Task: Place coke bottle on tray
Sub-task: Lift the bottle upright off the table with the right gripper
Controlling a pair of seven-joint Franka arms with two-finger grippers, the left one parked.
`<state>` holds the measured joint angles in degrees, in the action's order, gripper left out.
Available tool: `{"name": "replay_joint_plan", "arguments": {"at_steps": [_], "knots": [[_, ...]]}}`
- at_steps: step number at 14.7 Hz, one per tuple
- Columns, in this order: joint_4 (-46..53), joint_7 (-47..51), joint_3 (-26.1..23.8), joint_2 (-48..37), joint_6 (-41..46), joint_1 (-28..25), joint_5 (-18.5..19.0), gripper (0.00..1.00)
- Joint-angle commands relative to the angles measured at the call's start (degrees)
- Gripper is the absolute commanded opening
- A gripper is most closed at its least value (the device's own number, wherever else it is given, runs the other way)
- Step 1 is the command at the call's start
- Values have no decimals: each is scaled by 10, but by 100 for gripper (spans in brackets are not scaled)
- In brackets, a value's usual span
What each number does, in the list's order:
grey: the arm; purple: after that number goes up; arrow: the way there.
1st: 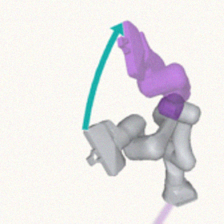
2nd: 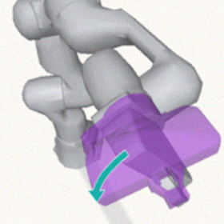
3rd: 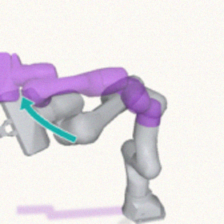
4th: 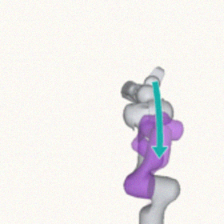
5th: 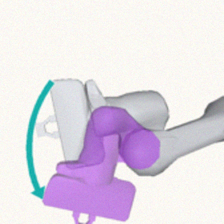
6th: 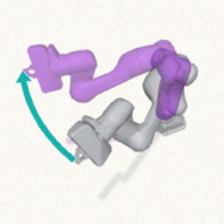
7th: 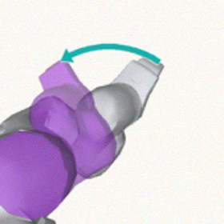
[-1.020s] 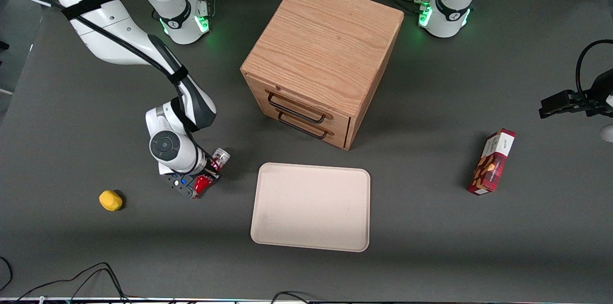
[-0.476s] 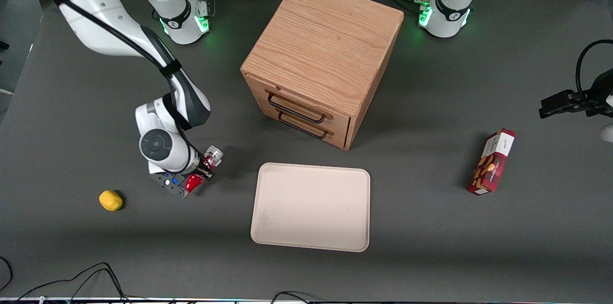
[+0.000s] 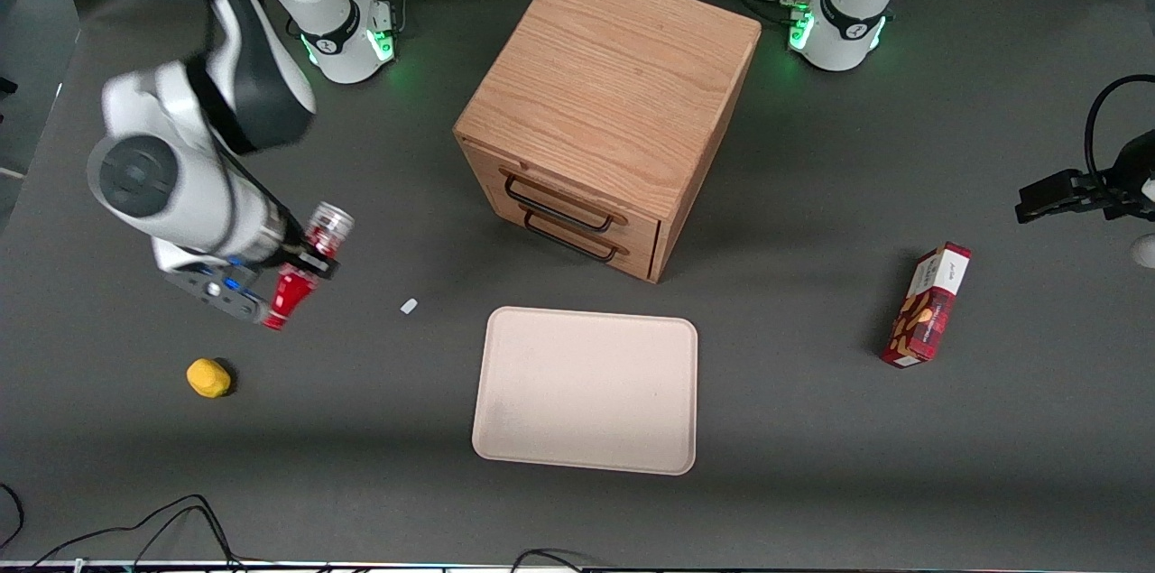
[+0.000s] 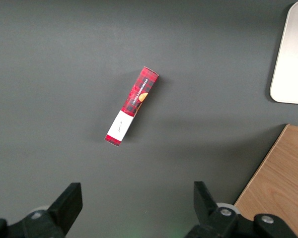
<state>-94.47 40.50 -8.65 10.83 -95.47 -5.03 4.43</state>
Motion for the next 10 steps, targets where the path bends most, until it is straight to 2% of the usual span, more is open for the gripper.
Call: {"name": "replay_joint_plan", "arguments": {"at_steps": [1, 3, 6, 8, 10], "knots": [[118, -89, 33, 0, 127, -17, -26, 0], [172, -128, 68, 9, 168, -37, -27, 0], [198, -140, 94, 32, 173, -50, -46, 0], [254, -160, 116, 80, 189, -88, -51, 0], [353, -159, 123, 169, 193, -111, -76, 0]]}}
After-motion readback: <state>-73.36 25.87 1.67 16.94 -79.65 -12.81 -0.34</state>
